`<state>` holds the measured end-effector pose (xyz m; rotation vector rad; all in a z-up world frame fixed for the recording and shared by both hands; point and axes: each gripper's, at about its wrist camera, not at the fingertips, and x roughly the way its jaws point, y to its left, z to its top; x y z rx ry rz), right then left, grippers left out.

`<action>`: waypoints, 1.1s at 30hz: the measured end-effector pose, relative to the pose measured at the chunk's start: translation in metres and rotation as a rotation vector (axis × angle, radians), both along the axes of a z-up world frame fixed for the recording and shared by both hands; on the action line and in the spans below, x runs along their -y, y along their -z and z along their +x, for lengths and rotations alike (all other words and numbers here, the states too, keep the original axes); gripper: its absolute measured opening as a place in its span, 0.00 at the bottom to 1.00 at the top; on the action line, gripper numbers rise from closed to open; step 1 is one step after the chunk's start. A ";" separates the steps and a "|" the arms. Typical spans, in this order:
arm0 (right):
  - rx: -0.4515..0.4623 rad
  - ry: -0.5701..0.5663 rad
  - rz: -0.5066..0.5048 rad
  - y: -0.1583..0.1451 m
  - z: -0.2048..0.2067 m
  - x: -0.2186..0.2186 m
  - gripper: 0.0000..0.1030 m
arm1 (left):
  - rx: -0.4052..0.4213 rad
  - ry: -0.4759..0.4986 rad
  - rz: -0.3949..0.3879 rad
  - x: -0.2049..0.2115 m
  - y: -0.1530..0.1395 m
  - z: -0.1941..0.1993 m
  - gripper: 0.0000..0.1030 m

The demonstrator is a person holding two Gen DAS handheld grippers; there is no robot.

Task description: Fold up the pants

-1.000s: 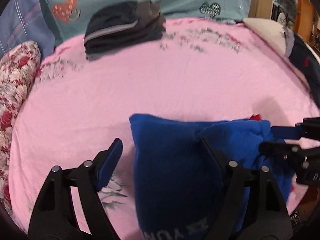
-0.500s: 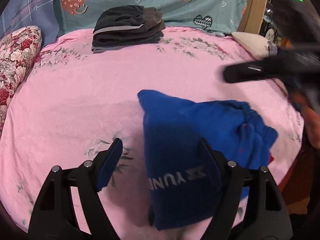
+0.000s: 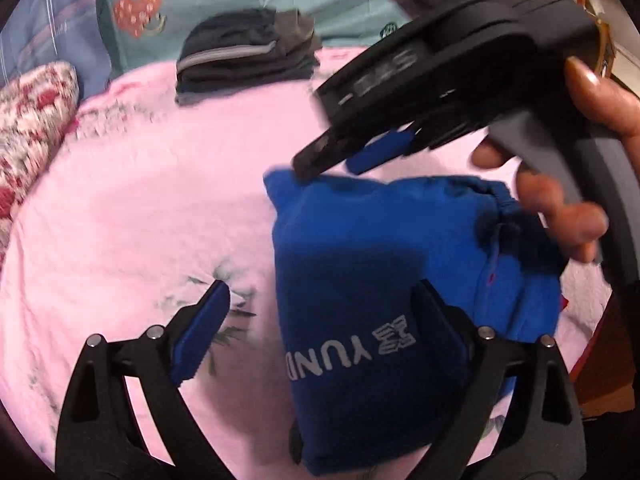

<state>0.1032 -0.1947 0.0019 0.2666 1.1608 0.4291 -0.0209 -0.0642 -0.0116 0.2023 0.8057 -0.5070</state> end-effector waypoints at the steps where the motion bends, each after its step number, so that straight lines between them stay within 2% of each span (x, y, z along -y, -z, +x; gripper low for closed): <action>1: 0.050 0.006 0.008 -0.016 -0.011 0.008 0.53 | 0.034 0.000 0.004 -0.002 -0.007 -0.005 0.91; 3: 0.136 0.027 0.024 -0.048 -0.040 0.028 0.58 | 0.103 -0.003 -0.010 -0.010 -0.026 -0.015 0.93; 4: 0.181 0.046 0.015 -0.062 -0.060 0.039 0.69 | 0.126 -0.011 -0.019 -0.016 -0.035 -0.017 0.98; 5: 0.211 0.064 0.013 -0.070 -0.074 0.049 0.75 | 0.139 -0.017 -0.035 -0.021 -0.042 -0.020 0.98; 7: 0.285 0.129 -0.015 -0.080 -0.114 0.075 0.91 | 0.144 -0.022 -0.073 -0.034 -0.054 -0.022 0.98; 9: 0.300 0.172 -0.011 -0.071 -0.139 0.099 0.94 | 0.131 -0.024 -0.101 -0.045 -0.055 -0.021 0.98; 11: 0.253 0.202 0.013 -0.046 -0.159 0.117 0.94 | 0.073 -0.018 -0.108 -0.053 -0.046 -0.009 0.98; 14: 0.181 0.251 0.058 -0.003 -0.170 0.134 0.94 | -0.093 -0.009 -0.125 -0.057 -0.017 0.020 0.98; 16: 0.154 0.270 0.136 0.017 -0.172 0.141 0.94 | -0.171 -0.003 -0.134 -0.055 0.000 0.034 0.98; 18: 0.132 0.269 0.226 0.032 -0.169 0.150 0.94 | -0.202 0.011 -0.149 -0.050 0.010 0.042 0.97; 20: 0.114 0.240 0.287 0.040 -0.160 0.145 0.94 | -0.260 0.026 -0.191 -0.043 0.020 0.047 0.97; 24: 0.053 0.180 0.264 0.053 -0.144 0.122 0.88 | -0.399 0.039 -0.285 -0.036 0.041 0.067 0.98; 27: 0.059 0.164 0.233 0.056 -0.143 0.115 0.88 | -0.414 0.070 -0.305 -0.028 0.042 0.068 0.98; 29: 0.051 0.179 0.259 0.057 -0.142 0.118 0.81 | -0.425 0.082 -0.314 -0.024 0.042 0.069 0.98; 30: 0.049 0.184 0.267 0.057 -0.143 0.119 0.65 | -0.436 0.083 -0.325 -0.022 0.042 0.068 0.96; 31: 0.043 0.174 0.274 0.058 -0.143 0.119 0.56 | -0.451 0.095 -0.341 -0.019 0.041 0.067 0.74; 32: 0.044 0.178 0.267 0.058 -0.145 0.120 0.52 | -0.495 0.150 -0.377 -0.014 0.040 0.065 0.54; 33: 0.040 0.182 0.270 0.059 -0.146 0.122 0.47 | -0.501 0.158 -0.383 -0.012 0.039 0.064 0.47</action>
